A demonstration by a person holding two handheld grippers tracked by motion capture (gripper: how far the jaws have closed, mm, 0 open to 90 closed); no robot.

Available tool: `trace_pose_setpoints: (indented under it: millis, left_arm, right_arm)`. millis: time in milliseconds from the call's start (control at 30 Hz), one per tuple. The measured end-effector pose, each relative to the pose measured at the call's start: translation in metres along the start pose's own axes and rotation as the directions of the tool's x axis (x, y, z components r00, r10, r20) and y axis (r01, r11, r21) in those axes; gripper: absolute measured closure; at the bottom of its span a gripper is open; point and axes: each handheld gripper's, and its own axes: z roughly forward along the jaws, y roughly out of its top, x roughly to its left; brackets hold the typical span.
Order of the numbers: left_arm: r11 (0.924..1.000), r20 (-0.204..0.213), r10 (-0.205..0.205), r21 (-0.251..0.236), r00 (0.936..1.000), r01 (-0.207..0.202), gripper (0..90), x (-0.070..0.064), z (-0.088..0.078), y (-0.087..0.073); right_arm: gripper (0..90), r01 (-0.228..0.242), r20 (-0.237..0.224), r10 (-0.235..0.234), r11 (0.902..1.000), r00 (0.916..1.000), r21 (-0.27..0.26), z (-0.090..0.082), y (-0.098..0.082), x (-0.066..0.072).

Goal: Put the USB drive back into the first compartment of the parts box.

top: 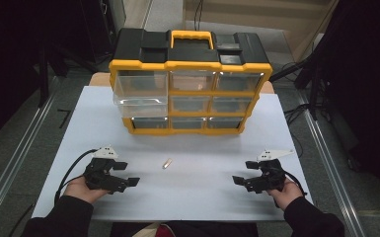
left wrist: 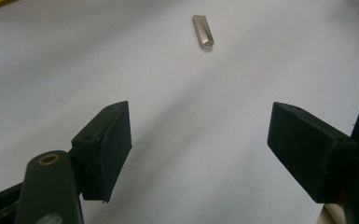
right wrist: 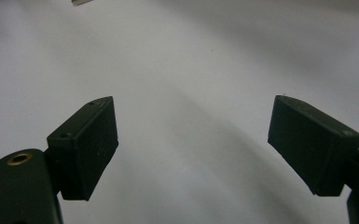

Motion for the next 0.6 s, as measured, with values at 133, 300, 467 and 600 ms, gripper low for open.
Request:
trace_pose_setpoints:
  millis: [133,300,467,600]
  left_arm:
    - [1.0000,-0.004,0.001,-0.002,1.0000,-0.001,23.4,0.0004,-0.0006,0.0010]
    - [0.9999,-0.011,-0.005,0.009,0.9999,0.005,23.5,0.0017,0.0001,0.0000]
    - [0.9999,0.001,-0.015,0.003,0.9999,0.015,23.5,0.0025,-0.0014,0.0000]
    - [0.9998,0.007,-0.018,0.000,0.9998,0.018,23.4,0.0032,-0.0024,-0.0011]
  right_arm:
    - [14.0,-0.001,-0.006,0.001,1.0000,1.0000,-0.001,0.0006,0.0007,-0.0009]
    - [14.1,0.007,-0.012,-0.008,0.9999,0.9999,-0.010,0.0020,0.0028,-0.0019]
    - [14.0,0.012,-0.010,-0.012,0.9999,0.9999,0.008,0.0042,0.0035,-0.0019]
    - [14.1,0.003,-0.011,-0.003,1.0000,0.9999,-0.001,0.0036,0.0041,-0.0014]
